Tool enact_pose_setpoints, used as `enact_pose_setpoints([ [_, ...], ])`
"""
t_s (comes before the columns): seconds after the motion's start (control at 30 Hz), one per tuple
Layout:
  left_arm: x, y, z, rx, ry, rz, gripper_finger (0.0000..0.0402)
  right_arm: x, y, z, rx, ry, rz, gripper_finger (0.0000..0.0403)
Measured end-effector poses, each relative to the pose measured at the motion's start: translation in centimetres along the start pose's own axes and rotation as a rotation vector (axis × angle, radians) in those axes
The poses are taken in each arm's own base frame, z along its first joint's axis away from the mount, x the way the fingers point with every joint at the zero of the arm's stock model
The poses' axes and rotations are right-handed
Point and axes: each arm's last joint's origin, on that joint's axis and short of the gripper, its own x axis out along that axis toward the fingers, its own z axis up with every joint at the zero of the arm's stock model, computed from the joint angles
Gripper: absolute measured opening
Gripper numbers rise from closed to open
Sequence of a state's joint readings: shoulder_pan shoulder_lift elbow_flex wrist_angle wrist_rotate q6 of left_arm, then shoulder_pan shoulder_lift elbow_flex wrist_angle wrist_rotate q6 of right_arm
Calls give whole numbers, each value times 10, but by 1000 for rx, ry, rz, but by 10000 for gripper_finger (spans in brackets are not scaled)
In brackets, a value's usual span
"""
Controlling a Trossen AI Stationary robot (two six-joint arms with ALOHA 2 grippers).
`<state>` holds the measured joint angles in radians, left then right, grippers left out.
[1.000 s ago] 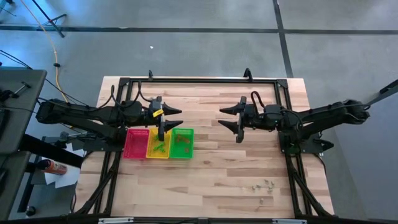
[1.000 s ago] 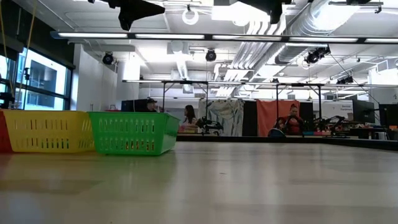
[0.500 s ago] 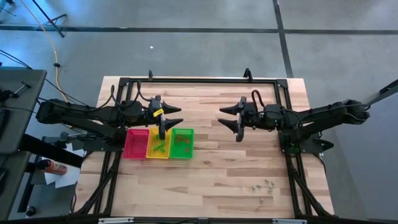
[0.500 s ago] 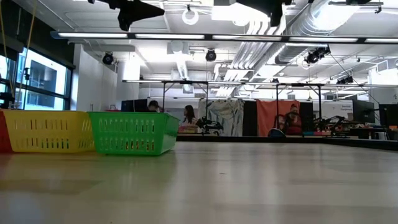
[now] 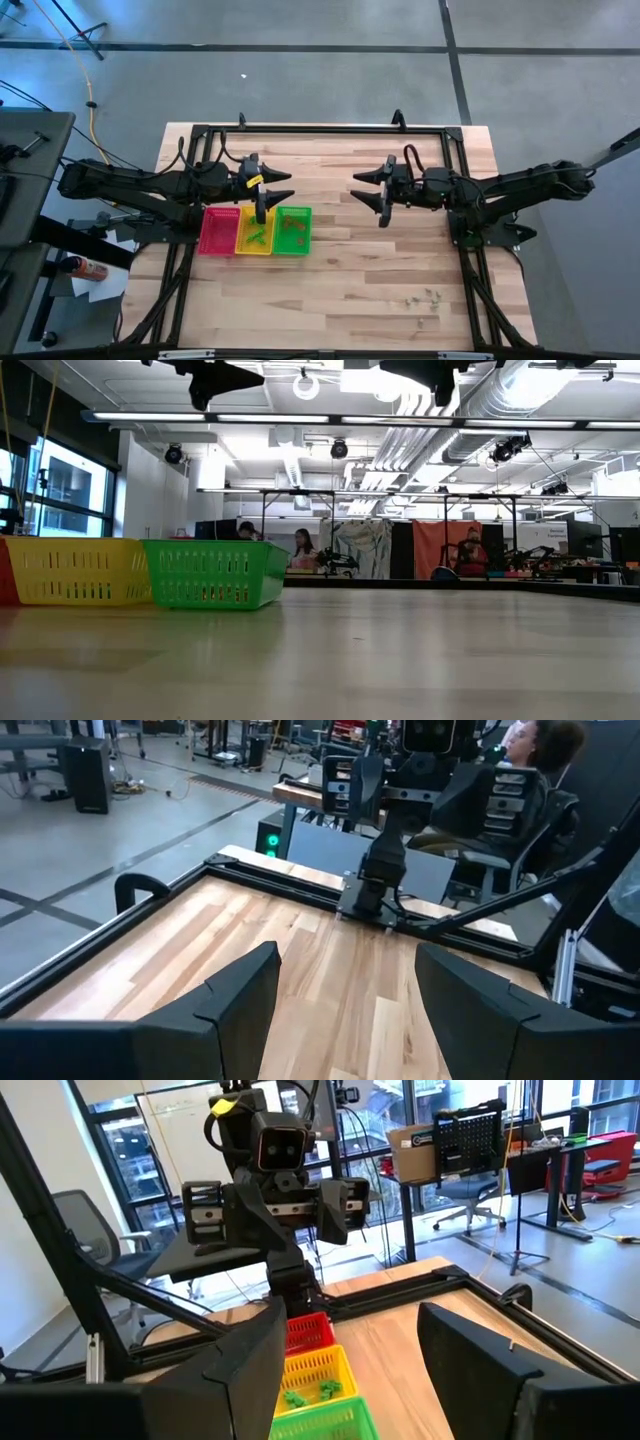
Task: Sort Halloween decoration
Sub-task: Put the white skull toy into the red bin
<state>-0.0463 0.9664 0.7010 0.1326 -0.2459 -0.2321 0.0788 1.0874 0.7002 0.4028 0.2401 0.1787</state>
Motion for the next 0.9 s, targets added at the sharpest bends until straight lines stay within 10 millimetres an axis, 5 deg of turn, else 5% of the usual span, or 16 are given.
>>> enact_pose_setpoints([
  [0.27,0,1,0,-83,-5,20,225,0,0,0,6,3,-7,222],
  [0.53,3,23,5,-264,-50,152,225,0,-2,0,19,-7,-61,222],
  [0.9,-5,94,-8,-284,268,647,225,-1,-6,-10,127,78,-147,222],
])
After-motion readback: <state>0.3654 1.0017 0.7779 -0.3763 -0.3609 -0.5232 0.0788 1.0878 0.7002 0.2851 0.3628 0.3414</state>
